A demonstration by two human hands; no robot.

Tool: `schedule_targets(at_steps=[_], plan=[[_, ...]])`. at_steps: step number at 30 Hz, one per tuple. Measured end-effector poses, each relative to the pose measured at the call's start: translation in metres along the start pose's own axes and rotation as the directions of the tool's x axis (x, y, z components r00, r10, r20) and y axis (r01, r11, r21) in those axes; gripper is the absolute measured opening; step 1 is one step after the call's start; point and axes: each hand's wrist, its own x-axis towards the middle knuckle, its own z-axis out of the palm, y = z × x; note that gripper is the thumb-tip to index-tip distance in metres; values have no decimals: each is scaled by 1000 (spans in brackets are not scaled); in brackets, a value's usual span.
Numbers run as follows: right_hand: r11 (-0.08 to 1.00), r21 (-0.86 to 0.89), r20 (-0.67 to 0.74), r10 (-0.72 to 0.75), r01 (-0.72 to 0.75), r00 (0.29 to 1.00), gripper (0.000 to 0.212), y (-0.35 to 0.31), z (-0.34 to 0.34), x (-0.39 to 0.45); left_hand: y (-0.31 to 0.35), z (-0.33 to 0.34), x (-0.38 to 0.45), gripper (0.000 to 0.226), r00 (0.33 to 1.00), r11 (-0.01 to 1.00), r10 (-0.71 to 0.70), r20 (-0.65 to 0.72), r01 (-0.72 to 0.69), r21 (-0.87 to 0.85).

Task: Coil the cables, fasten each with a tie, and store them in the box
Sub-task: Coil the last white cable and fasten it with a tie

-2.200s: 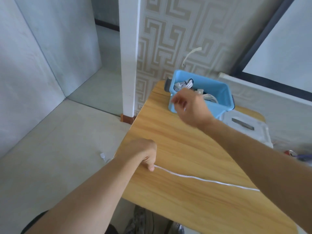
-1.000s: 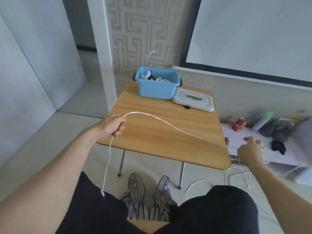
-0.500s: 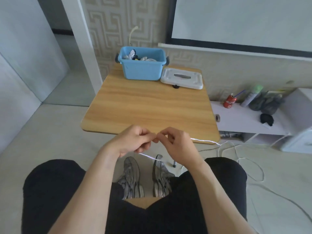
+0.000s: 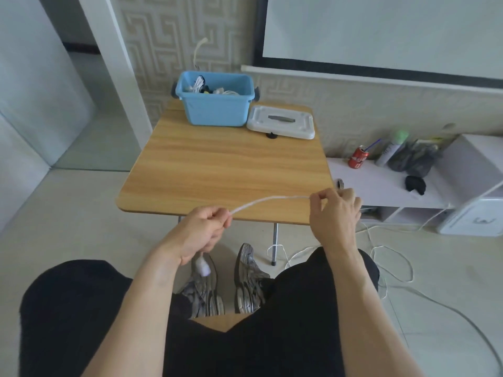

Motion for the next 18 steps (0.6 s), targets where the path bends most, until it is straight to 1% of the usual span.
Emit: schedule_targets(at_steps=[1,2,3,4,5,6,7,8,9,10,11,13,14,16,18], plan=[[997,-36,23,-60,61,998,24,-6,3,-6,1,2,1,32,999,995,46,-23,-48,-83],[987,-19,70,-156,158,985,35,-14,4,-15,3,4,1,33,996,985,84,-20,-86,-147],[960,64,136,-278,271,951,49,-22,7,-23,6,8,2,34,994,979,105,-3,-104,-176],[920,197,201,-377,340,904,59,-30,10,-31,8,13,2,34,994,978,110,15,-106,-178],[869,365,255,-439,335,861,62,-39,11,-38,10,17,2,34,994,980,107,26,-101,-171],[816,508,300,-467,275,832,59,-47,10,-45,11,21,2,35,995,980,101,23,-96,-176],[767,605,322,-480,213,816,51,-52,10,-48,11,22,2,35,995,977,96,4,-94,-193],[741,642,314,-487,195,815,40,-55,9,-49,11,21,0,36,995,974,92,-27,-95,-206],[732,645,280,-493,219,824,28,-57,8,-49,10,17,-2,35,995,975,87,-57,-96,-198],[728,639,224,-486,249,845,14,-56,7,-47,8,14,-3,35,995,981,79,-65,-89,-171],[732,635,179,-450,247,875,1,-56,6,-43,6,9,-6,34,997,987,67,-42,-72,-142],[773,605,87,-305,193,948,15,-52,8,-34,3,3,-9,31,997,991,33,65,-24,-134],[780,607,50,-229,152,972,16,-49,9,-30,2,2,-10,30,994,989,26,104,-10,-149],[800,589,-14,-129,112,992,15,-49,13,-28,1,1,-8,29,991,984,32,127,-10,-176],[802,594,-32,-53,62,998,21,-46,22,-35,3,4,-4,29,992,965,82,95,-55,-258]])
